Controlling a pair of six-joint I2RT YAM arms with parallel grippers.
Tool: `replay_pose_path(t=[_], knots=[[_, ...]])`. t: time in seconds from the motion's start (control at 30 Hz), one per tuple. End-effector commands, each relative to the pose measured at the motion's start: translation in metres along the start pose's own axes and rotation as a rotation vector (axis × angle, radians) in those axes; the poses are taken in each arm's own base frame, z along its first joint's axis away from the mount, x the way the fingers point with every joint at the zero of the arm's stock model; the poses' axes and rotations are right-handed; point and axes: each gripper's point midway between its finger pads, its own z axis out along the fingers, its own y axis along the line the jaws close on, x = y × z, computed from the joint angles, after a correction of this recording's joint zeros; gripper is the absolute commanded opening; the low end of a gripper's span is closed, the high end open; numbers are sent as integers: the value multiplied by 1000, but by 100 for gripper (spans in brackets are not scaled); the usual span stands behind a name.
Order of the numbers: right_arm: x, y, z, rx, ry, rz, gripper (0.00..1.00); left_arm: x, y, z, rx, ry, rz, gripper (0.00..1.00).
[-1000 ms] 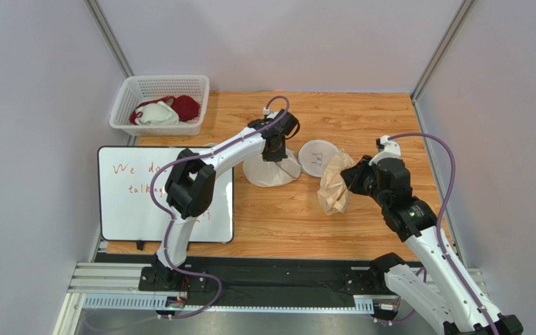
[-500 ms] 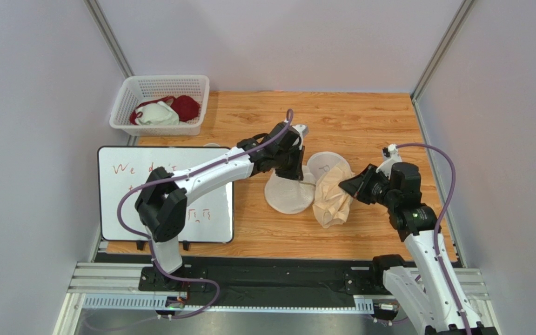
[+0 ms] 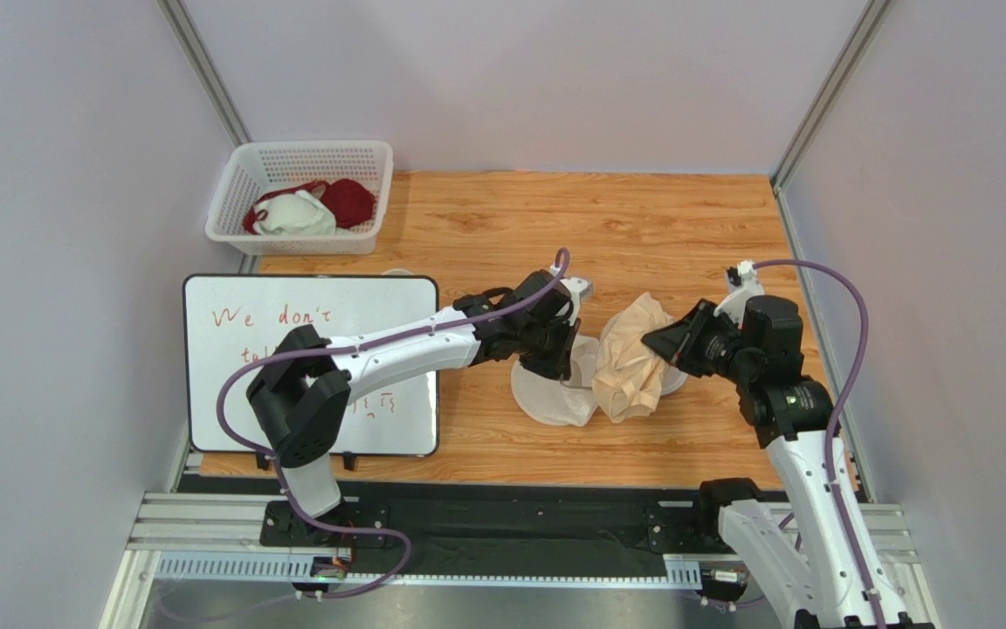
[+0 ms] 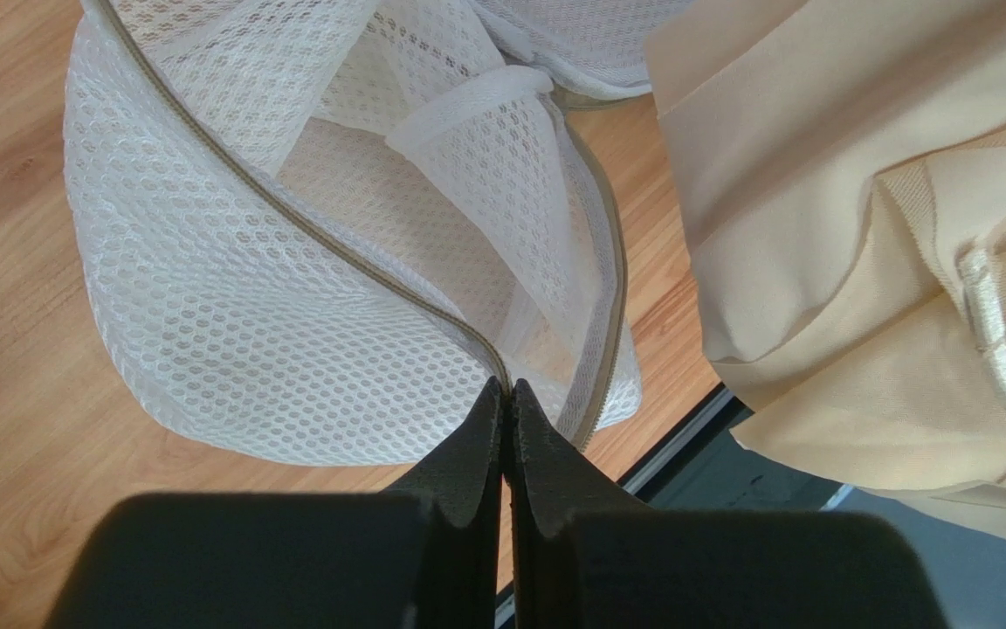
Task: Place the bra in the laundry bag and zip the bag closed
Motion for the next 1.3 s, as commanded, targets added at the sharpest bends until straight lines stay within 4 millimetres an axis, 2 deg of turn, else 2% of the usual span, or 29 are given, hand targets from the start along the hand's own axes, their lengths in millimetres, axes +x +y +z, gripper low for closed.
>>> replay_pose_path(t=[0.0,0.03,0.1,0.13,0.2,0.23,0.3,0.33,0.37,0.43,0.47,0.5,0.57,0.6,0.67,0.83,0.9,0.97,1.1,1.27], knots=[[-6,7,0,-30,-6,-32,0,-14,-8,-11,40,-75,64,14],[-4,5,1,-28,-1,-40,0,-18,-11,-19,51,-98,76,27],[-3,9,-2,-52,1,-60,0,-19,-10,-29,43,-124,93,43],[-2,10,-3,-62,6,-74,0,-27,-15,-44,57,-162,120,57],[4,19,-6,-117,30,-92,0,-31,-19,-61,65,-187,150,66],[6,22,-7,-139,37,-98,0,-37,-25,-78,83,-224,176,73],[14,31,-11,-197,69,-85,0,-40,-34,-96,122,-247,203,76],[15,38,-11,-242,70,-92,0,-43,-41,-112,154,-283,222,98],[23,53,-18,-339,111,-86,0,-42,-50,-119,204,-288,252,100],[28,68,-23,-457,137,-105,0,-41,-56,-135,237,-314,278,100],[34,78,-31,-532,170,-113,0,-39,-57,-139,245,-316,292,100],[38,83,-35,-568,185,-107,0,-36,-56,-142,253,-316,296,100],[44,93,-45,-645,215,-129,0,-37,-60,-162,298,-364,305,100],[47,97,-49,-667,224,-133,0,-30,-58,-163,318,-356,304,100],[58,109,-59,-732,263,-173,0,-24,-69,-178,414,-365,335,100],[78,133,-82,-843,320,-267,0,-7,-72,-176,465,-300,340,100],[80,138,-87,-866,320,-290,0,3,-83,-175,556,-270,346,100],[83,139,-86,-866,332,-289,0,7,-100,-182,673,-272,345,100],[85,145,-86,-884,339,-297,0,19,-102,-177,727,-254,314,100],[93,154,-82,-905,362,-302,0,32,-124,-178,857,-221,318,100]])
